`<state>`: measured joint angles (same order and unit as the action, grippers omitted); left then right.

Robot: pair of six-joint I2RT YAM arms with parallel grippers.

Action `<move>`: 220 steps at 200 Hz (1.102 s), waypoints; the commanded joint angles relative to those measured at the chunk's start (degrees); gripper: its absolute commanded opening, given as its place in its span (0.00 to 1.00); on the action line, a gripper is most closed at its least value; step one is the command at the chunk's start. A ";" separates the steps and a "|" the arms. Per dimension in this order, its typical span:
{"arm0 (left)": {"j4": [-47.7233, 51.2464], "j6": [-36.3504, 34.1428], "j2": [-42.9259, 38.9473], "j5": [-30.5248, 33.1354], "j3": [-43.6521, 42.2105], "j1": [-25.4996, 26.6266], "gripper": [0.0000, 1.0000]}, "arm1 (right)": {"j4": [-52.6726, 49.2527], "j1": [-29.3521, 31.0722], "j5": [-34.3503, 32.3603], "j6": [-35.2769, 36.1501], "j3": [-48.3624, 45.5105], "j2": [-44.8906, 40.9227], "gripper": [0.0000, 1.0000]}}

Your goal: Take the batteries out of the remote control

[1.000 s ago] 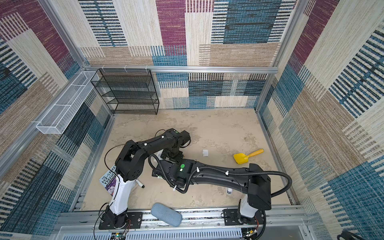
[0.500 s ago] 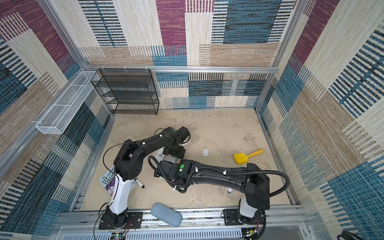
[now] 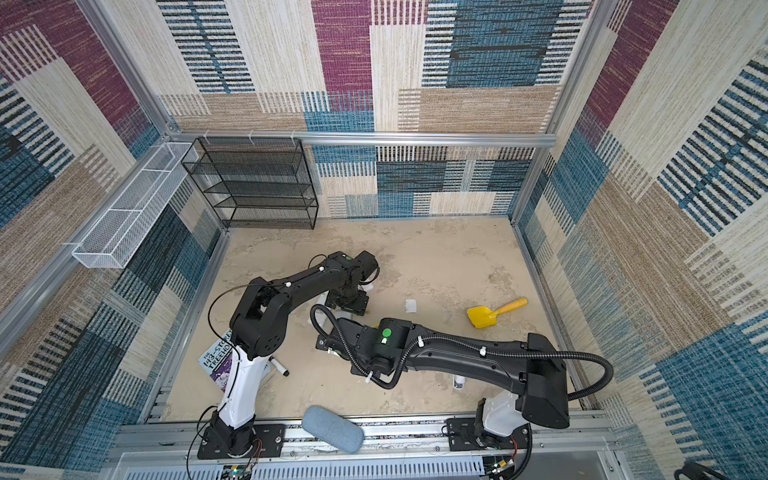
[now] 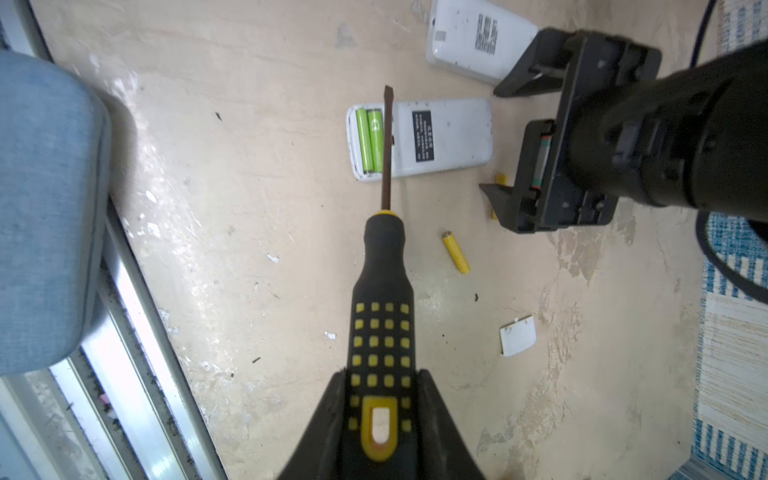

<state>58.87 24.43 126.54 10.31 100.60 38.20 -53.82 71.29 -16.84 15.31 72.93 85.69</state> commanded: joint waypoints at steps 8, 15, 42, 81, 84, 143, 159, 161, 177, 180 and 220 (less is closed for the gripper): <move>2.53 -3.13 0.98 1.68 0.89 -0.23 0.78 | 5.92 0.34 4.75 -0.11 0.28 1.79 0.00; 2.87 -3.16 1.07 2.17 0.87 -0.27 0.78 | 5.55 0.43 4.29 -0.26 0.21 2.67 0.00; 3.71 -3.24 0.86 3.45 0.52 -0.36 0.77 | 2.62 0.42 1.49 -1.71 1.07 5.89 0.00; 3.71 -3.14 -1.24 4.28 0.10 -0.58 0.78 | -1.87 0.42 -1.73 -5.20 1.30 6.50 0.00; 3.73 -3.15 -1.41 4.31 0.12 -0.62 0.78 | -2.30 0.42 -1.75 -5.49 1.24 6.46 0.00; 4.57 -4.11 -3.50 4.91 1.04 -1.19 0.80 | -6.77 0.36 -2.29 -10.17 -2.05 3.41 0.00; 5.01 -4.56 -3.58 4.90 1.27 -1.19 0.80 | -6.63 0.36 -3.29 -10.62 -2.61 2.01 0.00; 5.09 -4.63 -3.58 4.90 1.27 -1.19 0.80 | -6.64 0.37 -3.31 -10.58 -2.55 1.89 0.00; 5.46 -4.82 -3.58 5.13 0.93 -1.28 0.80 | -6.70 0.34 -3.76 -10.74 -2.40 1.19 0.00; 5.46 -4.75 -3.66 5.08 0.78 -1.24 0.80 | -6.65 0.34 -3.85 -10.74 -2.43 1.11 0.00; 5.38 -4.30 -4.01 4.03 -1.46 -1.19 0.79 | -5.52 -0.07 -5.04 -10.65 -4.45 -0.77 0.00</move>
<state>63.24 20.36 123.28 14.72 100.22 36.99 -60.31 71.50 -19.59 5.61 69.25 86.04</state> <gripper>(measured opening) 0.792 0.267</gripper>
